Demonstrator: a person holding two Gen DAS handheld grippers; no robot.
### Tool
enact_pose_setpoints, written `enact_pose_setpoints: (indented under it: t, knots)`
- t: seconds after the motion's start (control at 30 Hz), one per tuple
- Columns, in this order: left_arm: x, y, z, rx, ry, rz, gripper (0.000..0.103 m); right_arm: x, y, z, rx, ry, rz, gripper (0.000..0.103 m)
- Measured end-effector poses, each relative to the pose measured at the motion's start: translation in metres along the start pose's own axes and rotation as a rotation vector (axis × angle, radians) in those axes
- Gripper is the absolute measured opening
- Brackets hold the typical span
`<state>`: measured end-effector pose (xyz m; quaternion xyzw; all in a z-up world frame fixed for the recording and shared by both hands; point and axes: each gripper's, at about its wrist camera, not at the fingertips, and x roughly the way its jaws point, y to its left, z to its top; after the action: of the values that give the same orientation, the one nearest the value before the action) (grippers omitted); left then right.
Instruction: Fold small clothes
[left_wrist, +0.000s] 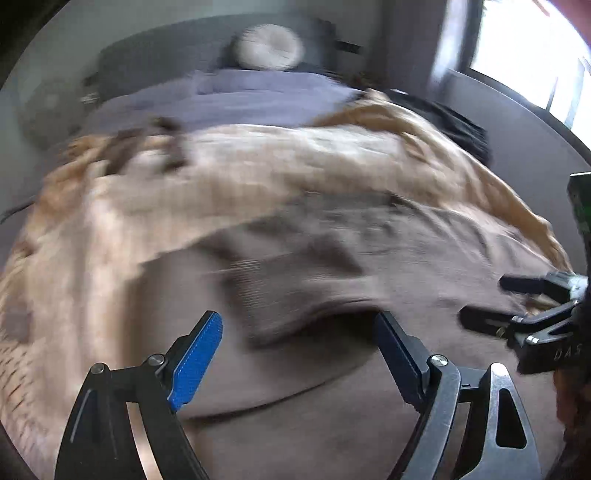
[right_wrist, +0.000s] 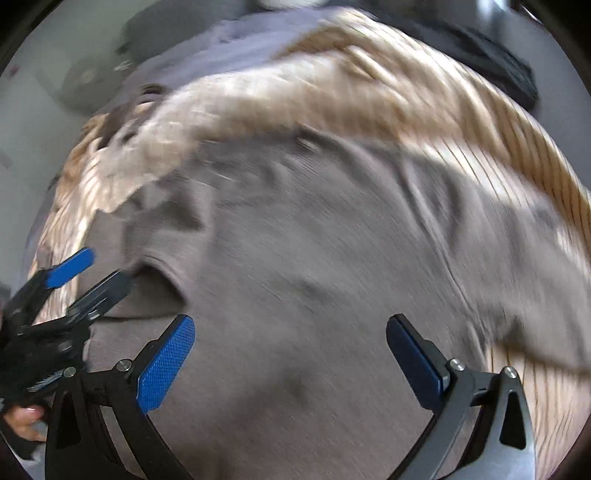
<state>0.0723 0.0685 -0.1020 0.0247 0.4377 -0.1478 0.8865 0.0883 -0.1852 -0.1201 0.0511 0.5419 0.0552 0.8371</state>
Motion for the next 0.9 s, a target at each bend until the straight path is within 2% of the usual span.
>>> enact_pose_setpoints:
  t: [0.13,0.27,0.33,0.37,0.4,0.47,0.5,0.53,0.6,0.7,0.83,0.87,0.9]
  knots:
    - [0.001,0.068,-0.007,-0.108,0.03,0.157,0.085,0.01,0.067,0.013,-0.276,-0.066,-0.057,0.103]
    - [0.026,0.124,-0.012,-0.255,0.087,0.191,0.085,0.049,0.134,0.01,-0.597,-0.108,-0.232,0.102]
    - [0.038,0.134,-0.014,-0.3,0.109,0.188,0.085,0.074,0.152,0.01,-0.71,-0.128,-0.355,0.085]
    - [0.043,0.135,-0.014,-0.312,0.113,0.184,0.085,0.084,0.154,0.012,-0.733,-0.125,-0.4,0.043]
    - [0.045,0.137,-0.015,-0.321,0.116,0.176,0.085,0.092,0.148,0.018,-0.7,-0.097,-0.403,0.007]
    - [0.048,0.136,-0.014,-0.326,0.117,0.154,0.085,0.079,0.12,0.03,-0.506,-0.088,-0.277,0.007]
    - [0.05,0.136,-0.013,-0.321,0.117,0.147,0.085,0.064,0.095,0.039,-0.334,-0.104,-0.161,0.007]
    - [0.052,0.135,-0.012,-0.313,0.123,0.141,0.085,0.055,0.074,0.043,-0.205,-0.114,-0.079,0.007]
    - [0.054,0.131,-0.009,-0.304,0.132,0.131,0.085,0.044,0.015,0.044,0.131,-0.118,0.093,0.007]
    - [0.058,0.128,-0.001,-0.311,0.134,0.108,0.085,0.047,-0.045,0.025,0.451,-0.102,0.215,0.007]
    - [0.073,0.122,0.008,-0.305,0.172,0.073,0.085,0.06,-0.082,0.005,0.645,-0.063,0.352,0.012]
    - [0.077,0.117,0.011,-0.293,0.181,0.066,0.085,0.064,-0.09,0.001,0.689,-0.054,0.378,0.014]
    - [0.08,0.113,0.013,-0.28,0.181,0.062,0.085,0.064,-0.094,-0.002,0.72,-0.059,0.404,0.023]
